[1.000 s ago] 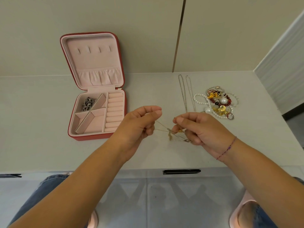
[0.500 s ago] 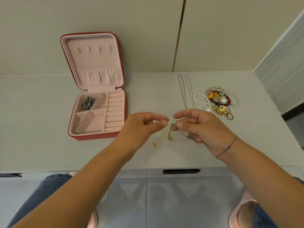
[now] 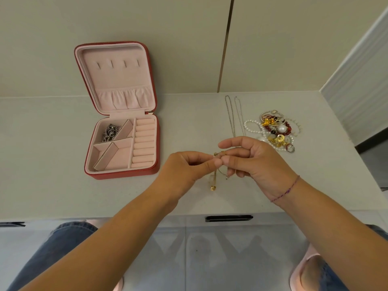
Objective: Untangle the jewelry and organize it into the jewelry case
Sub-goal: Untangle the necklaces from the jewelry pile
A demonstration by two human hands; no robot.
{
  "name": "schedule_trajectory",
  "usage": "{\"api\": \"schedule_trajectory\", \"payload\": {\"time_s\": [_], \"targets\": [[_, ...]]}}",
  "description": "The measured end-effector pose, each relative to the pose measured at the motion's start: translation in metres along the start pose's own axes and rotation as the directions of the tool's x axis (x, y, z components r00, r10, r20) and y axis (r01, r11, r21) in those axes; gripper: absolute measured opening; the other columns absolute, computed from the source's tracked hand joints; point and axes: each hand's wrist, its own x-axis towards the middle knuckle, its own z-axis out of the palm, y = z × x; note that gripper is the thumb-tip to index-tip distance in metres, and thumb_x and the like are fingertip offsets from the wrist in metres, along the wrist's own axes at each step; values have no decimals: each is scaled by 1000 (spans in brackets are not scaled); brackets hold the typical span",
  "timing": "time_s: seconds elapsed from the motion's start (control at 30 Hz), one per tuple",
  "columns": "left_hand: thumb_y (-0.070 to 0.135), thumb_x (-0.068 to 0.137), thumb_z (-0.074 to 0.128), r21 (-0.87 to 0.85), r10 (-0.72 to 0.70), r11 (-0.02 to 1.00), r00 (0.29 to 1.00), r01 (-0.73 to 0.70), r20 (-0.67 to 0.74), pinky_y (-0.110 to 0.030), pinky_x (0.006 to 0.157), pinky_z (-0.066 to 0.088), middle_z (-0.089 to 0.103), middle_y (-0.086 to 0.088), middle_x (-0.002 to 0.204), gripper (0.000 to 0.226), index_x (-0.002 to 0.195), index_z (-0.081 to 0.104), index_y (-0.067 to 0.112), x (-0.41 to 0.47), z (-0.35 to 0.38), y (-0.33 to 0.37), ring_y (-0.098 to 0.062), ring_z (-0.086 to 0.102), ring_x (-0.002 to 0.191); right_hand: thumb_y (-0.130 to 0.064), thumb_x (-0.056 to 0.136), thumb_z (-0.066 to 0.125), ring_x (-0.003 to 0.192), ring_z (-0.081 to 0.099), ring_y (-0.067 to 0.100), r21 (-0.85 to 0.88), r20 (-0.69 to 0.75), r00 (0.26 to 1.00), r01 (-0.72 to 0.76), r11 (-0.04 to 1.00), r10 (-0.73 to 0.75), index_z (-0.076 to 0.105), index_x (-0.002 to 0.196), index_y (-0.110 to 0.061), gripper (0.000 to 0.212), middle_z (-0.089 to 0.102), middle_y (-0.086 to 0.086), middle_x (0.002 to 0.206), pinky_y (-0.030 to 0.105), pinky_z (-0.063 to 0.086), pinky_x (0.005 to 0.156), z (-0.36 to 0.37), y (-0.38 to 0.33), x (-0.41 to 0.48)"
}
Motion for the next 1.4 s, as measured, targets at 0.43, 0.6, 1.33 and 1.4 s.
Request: {"api": "schedule_trajectory", "payload": {"time_s": [0.43,0.6,1.33,1.4], "targets": [[27,81,73,6,-58,998,998,58,28,-29,79,46,62,1,72,11,84,75,16,5,-2,-6,-12,51,73,-8,78,71,86,70,11,15,-75,997,21,1000,-20,68,92,-14,15,75,2,84,19,49,79,0,0,0],[15,86,65,-165,-11,986,1000,13,11,-30,85,44,66,4,77,14,74,71,19,8,-5,-6,-11,56,82,-4,79,69,78,70,13,101,-119,991,-45,994,57,67,91,-13,14,75,4,83,24,44,68,-1,-1,1],[19,95,52,-376,-17,927,1000,19,9,-31,80,46,31,2,42,21,94,72,15,14,-16,-3,-16,59,62,-2,89,57,56,58,8,289,-6,983,-172,942,182,68,96,-11,16,67,3,75,16,43,50,-3,1,4],[20,94,52,-415,-25,909,998,50,65,-31,77,46,30,2,42,20,93,72,15,12,-14,-2,-17,58,59,-8,87,62,62,55,6,133,19,989,-145,980,144,72,98,-14,16,66,-1,76,18,42,55,0,3,3]]}}
